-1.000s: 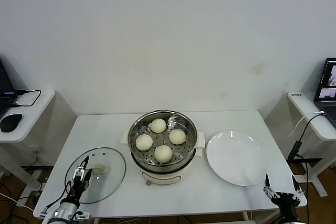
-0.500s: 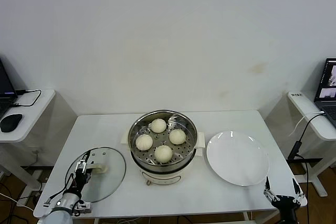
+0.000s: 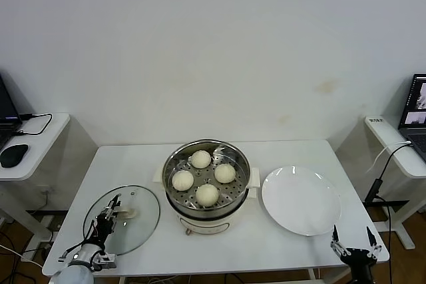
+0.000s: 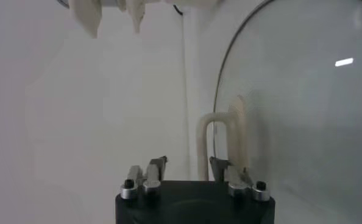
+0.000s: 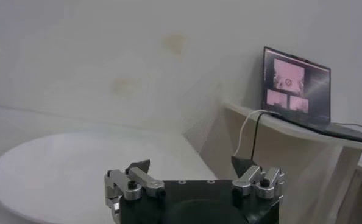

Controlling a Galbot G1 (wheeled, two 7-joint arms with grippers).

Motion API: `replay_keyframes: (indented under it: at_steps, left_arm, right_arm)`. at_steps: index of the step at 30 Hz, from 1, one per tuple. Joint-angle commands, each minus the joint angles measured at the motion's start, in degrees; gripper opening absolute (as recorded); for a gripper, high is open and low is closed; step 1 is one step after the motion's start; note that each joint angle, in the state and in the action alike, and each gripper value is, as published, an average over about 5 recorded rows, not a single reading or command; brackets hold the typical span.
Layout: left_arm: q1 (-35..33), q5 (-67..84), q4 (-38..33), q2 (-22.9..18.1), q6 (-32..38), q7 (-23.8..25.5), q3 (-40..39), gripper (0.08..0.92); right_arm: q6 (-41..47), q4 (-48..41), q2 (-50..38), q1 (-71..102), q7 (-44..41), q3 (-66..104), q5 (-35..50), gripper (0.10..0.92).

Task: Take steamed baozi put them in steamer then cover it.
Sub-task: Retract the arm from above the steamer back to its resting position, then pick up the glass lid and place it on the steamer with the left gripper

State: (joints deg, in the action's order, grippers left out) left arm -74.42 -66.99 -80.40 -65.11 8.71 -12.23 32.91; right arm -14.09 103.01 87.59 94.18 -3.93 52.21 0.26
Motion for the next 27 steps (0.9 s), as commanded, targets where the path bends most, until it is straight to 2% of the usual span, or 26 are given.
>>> replay_keyframes:
  at_steps: [1, 6, 9, 17, 27]
  left_arm:
    - [0.33, 2.28, 1.00, 0.15, 0.56, -0.60, -0.21, 0.324]
    - [-0.81, 2.84, -1.09, 0.13, 0.96, -2.29, 0.65, 0.172]
    - [-2.63, 2.54, -4.53, 0.35, -0.59, -2.86, 1.91, 0.142]
    - [-9.14, 2.37, -17.05, 1.48, -7.24, -0.72, 7.75, 0.142]
    - [-13.29, 9.85, -31.37, 6.02, -13.69, 9.36, 15.31, 0.142]
  right_arm:
    - [-0.18, -0.03, 0.10, 0.12, 0.00, -0.19, -0.38, 0.823]
    - [-0.47, 0.02, 0.18, 0.21, 0.02, -0.40, -0.96, 0.823]
    - [-0.73, 0.21, 0.23, 0.34, 0.03, -0.57, -1.53, 0.823]
    - [-1.07, 1.33, 0.16, 1.07, 0.01, -1.51, -2.26, 0.823]
    - [-1.34, 2.67, -0.43, 2.17, -0.11, -2.91, -3.17, 0.823]
